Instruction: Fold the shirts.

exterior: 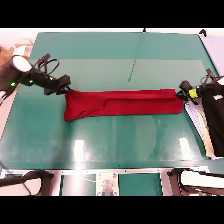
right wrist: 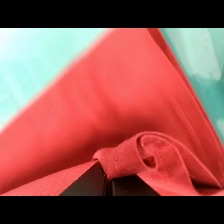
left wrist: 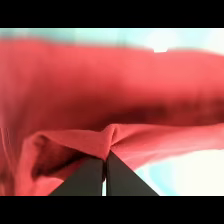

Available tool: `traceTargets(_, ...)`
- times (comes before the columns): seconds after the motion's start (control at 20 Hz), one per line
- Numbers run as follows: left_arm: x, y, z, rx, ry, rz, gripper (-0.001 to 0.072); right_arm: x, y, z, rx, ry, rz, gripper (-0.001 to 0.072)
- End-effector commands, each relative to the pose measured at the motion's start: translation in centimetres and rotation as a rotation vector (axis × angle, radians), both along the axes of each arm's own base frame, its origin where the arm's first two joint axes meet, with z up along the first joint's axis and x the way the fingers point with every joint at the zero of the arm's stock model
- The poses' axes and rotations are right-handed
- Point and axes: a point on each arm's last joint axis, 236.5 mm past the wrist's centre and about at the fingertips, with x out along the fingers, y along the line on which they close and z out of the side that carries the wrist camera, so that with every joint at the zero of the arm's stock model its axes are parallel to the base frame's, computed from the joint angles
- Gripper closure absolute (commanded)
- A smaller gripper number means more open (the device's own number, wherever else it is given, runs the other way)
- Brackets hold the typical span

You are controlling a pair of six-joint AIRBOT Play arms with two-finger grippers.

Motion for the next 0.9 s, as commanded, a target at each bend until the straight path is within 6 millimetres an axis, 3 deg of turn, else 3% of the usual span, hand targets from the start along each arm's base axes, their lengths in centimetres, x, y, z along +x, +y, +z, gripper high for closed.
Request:
traceTargets(0.0, 4.7, -0.1, -2.3, -0.011, -0.03, 0.03, 0.0683, 5.5, 0.9, -1.8, 0.048, -0.027, 0.009, 0.0589)
traceTargets(0.05, 5.7, -0.1, -2.7, -0.014, -0.046, 0.049, 0.0573, 6.7, 0.8, -2.2, 0.048, -0.033, 0.014, 0.0423)
traceTargets(0.1, 6.7, 0.2, -2.6, -0.012, -0.075, 0.067, 0.0204, 7.7, 0.5, -2.3, 0.048, -0.035, 0.022, 0.023)
traceTargets(0.15, 7.5, 0.5, -2.2, -0.012, -0.108, 0.086, 0.0085, 8.3, -0.3, -2.0, 0.035, -0.04, 0.047, 0.0198)
traceTargets(0.3, 9.2, 2.4, 0.3, -0.014, -0.163, 0.118, 0.0087, 7.8, -3.0, 0.1, -0.011, -0.069, 0.165, 0.0198)
traceTargets(0.4, 9.4, 3.6, 2.0, -0.017, -0.168, 0.119, 0.0087, 5.3, -4.6, -0.2, 0.002, -0.013, 0.217, 0.0198)
traceTargets(0.55, 9.2, 4.2, 3.6, -0.028, -0.158, 0.106, 0.0115, 1.6, -5.5, -2.1, 0.051, 0.061, 0.322, 0.0194)
traceTargets(0.6, 9.0, 4.1, 3.8, -0.031, -0.154, 0.099, 0.0115, 0.6, -5.3, -3.0, 0.075, 0.086, 0.354, 0.0159)
traceTargets(0.75, 8.6, 2.7, 4.4, -0.091, -0.141, 0.083, 0.0119, -0.8, -4.5, -6.1, 0.128, 0.131, 0.419, 0.0159)
traceTargets(0.85, 8.3, 1.5, 5.1, -0.141, -0.148, 0.046, 0.0679, -0.3, -3.2, -6.9, 0.184, 0.101, 0.444, 0.0159)
